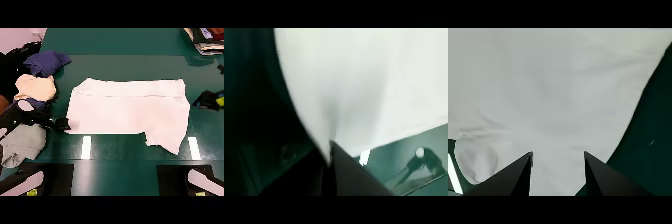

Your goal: Fold the shirts.

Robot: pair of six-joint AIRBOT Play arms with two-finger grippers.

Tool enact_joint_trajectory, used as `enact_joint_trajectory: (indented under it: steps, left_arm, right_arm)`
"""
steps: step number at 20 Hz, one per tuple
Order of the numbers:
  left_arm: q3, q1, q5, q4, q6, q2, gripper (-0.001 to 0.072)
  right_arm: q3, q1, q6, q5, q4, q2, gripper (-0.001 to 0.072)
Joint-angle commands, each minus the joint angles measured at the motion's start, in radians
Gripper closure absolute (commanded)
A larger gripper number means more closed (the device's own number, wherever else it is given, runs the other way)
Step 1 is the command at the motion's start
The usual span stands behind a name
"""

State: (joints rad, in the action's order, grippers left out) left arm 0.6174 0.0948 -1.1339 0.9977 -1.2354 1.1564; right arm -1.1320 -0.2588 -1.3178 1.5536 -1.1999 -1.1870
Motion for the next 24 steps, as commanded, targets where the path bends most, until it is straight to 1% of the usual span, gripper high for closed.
enact_joint_trajectory:
  steps: [1,3,6,9,12,13,14,15,16,17,18,19,21,24]
  left_arm:
    - [0.022,-0.016,-0.018,-0.034,0.005,-0.005,0.0687]
    - [0.058,-0.016,-0.031,-0.039,0.005,-0.005,0.0688]
    - [0.086,-0.016,-0.026,-0.044,0.005,-0.005,0.0688]
    - [0.086,-0.016,-0.024,-0.045,0.005,-0.005,0.0687]
    - [0.086,-0.016,-0.024,-0.044,0.005,-0.005,0.0687]
    - [0.086,-0.016,-0.024,-0.044,0.005,-0.005,0.0687]
    - [0.086,-0.016,-0.026,-0.044,0.005,-0.005,0.0687]
    - [0.086,-0.016,-0.027,-0.043,0.005,-0.005,0.0688]
    - [0.086,-0.016,-0.027,-0.039,0.005,-0.005,0.0687]
    - [0.086,-0.016,-0.031,-0.036,0.005,-0.005,0.0688]
    - [0.086,-0.016,-0.041,-0.026,0.005,-0.007,0.0689]
    - [0.086,-0.016,-0.059,-0.008,-0.001,-0.019,0.0689]
    - [0.086,-0.016,-0.111,0.083,-0.060,-0.096,0.0689]
    - [0.037,-0.016,-0.225,0.201,-0.113,-0.284,0.0690]
  right_arm:
    - [0.192,-0.092,0.000,0.003,-0.026,0.072,0.0325]
    - [0.320,-0.153,0.000,0.002,-0.063,0.104,0.0324]
    - [0.478,-0.195,0.000,-0.026,-0.057,0.116,0.0324]
    - [0.581,-0.152,0.000,-0.111,-0.047,0.116,0.0324]
    - [0.626,-0.064,-0.016,-0.177,-0.048,0.116,0.0326]
    - [0.629,-0.045,-0.025,-0.195,-0.049,0.116,0.0352]
    - [0.628,-0.033,-0.027,-0.204,-0.049,0.116,0.0414]
    - [0.627,-0.025,-0.027,-0.211,-0.049,0.116,0.0437]
    - [0.627,-0.024,-0.027,-0.212,-0.052,0.116,0.0530]
    - [0.627,-0.024,-0.027,-0.210,-0.053,0.116,0.0641]
    - [0.626,-0.024,-0.024,-0.200,-0.053,0.117,0.0696]
    - [0.625,-0.024,-0.023,-0.182,-0.056,0.125,0.0696]
    - [0.621,-0.024,-0.023,-0.140,-0.086,0.188,0.0697]
    - [0.590,-0.024,-0.017,-0.031,-0.153,0.349,0.0697]
